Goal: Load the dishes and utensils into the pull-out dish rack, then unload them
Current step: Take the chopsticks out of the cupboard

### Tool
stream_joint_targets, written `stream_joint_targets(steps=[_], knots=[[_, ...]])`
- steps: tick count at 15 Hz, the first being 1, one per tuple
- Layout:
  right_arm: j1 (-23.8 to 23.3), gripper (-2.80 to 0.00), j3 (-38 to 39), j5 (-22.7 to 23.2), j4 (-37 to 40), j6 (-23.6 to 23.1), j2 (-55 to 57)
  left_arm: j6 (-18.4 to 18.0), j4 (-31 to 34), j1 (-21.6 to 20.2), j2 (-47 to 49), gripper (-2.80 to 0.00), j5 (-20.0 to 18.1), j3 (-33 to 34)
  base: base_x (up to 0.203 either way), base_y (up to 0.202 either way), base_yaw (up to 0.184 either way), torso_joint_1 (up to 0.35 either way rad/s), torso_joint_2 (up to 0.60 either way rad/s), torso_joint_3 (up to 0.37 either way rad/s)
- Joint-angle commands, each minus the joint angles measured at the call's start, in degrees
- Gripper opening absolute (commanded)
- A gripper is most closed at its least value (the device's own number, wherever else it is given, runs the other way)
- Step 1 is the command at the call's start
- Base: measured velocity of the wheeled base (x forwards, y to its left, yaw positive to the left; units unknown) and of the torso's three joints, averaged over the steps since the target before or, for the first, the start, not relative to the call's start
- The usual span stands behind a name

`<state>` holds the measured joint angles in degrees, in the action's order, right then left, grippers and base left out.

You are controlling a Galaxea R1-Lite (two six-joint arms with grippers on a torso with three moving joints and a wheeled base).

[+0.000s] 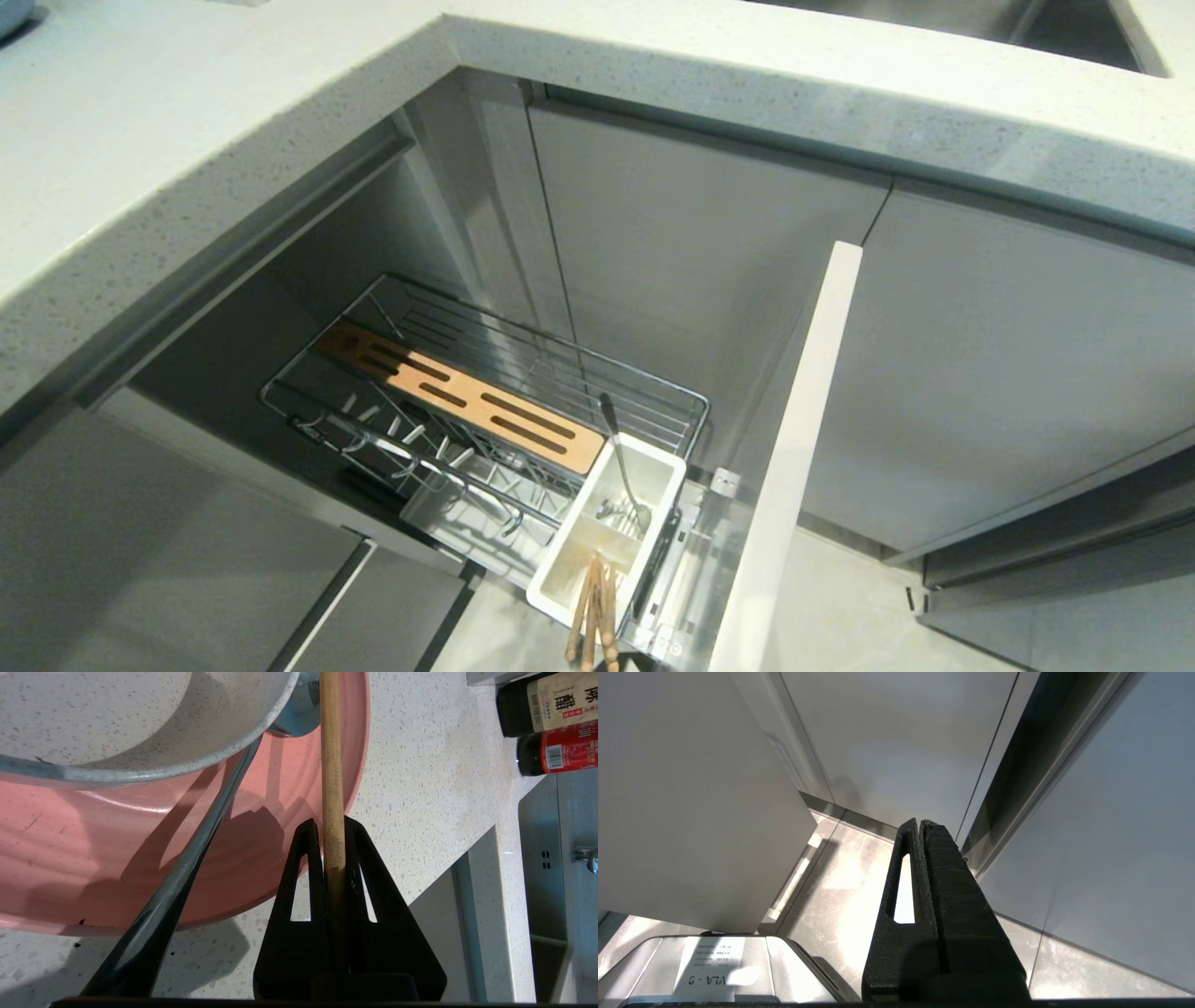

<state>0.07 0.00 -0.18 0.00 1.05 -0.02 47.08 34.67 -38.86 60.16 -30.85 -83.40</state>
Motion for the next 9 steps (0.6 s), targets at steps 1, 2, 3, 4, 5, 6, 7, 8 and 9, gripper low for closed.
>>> stream_joint_targets(steps=[1,2,3,4,5,6,7,8,9], knots=[[0.0,-2.80,0.1,0.0,0.0,0.0,0.0,0.3,0.2,-0.2,0.0,-2.80,-0.2,0.2,0.000,0.000,0.000,0.000,0.00,0.000],[0.0,-2.80,0.1,0.0,0.0,0.0,0.0,0.3,0.1,-0.2,0.0,-2.80,-0.2,0.3,0.000,0.000,0.000,0.000,0.00,0.000],[0.0,-2.80,0.1,0.0,0.0,0.0,0.0,0.3,0.1,-0.2,0.0,-2.80,-0.1,0.3,0.000,0.000,0.000,0.000,0.00,0.000],[0.0,-2.80,0.1,0.0,0.0,0.0,0.0,0.3,0.1,-0.2,0.0,-2.80,-0.1,0.3,0.000,0.000,0.000,0.000,0.00,0.000],[0.0,-2.80,0.1,0.0,0.0,0.0,0.0,0.5,0.0,-0.2,0.0,0.00,0.0,0.2,0.000,0.000,0.000,0.000,0.00,0.000],[0.0,-2.80,0.1,0.0,0.0,0.0,0.0,0.8,-0.2,-0.2,0.0,0.00,0.3,0.2,0.000,0.000,0.000,0.000,0.00,0.000],[0.0,-2.80,0.1,0.0,0.0,0.0,0.0,1.1,-0.2,-0.2,-0.1,0.00,0.8,0.0,0.000,0.000,0.000,0.000,0.00,0.000],[0.0,-2.80,0.1,0.0,0.0,0.0,0.0,1.1,-0.3,-0.3,-0.1,0.00,1.3,-0.2,0.000,0.000,0.000,0.000,0.00,0.000],[0.0,-2.80,0.1,0.0,0.0,0.0,0.0,1.2,-0.4,-0.2,-0.1,0.00,2.0,-0.3,0.000,0.000,0.000,0.000,0.00,0.000]])
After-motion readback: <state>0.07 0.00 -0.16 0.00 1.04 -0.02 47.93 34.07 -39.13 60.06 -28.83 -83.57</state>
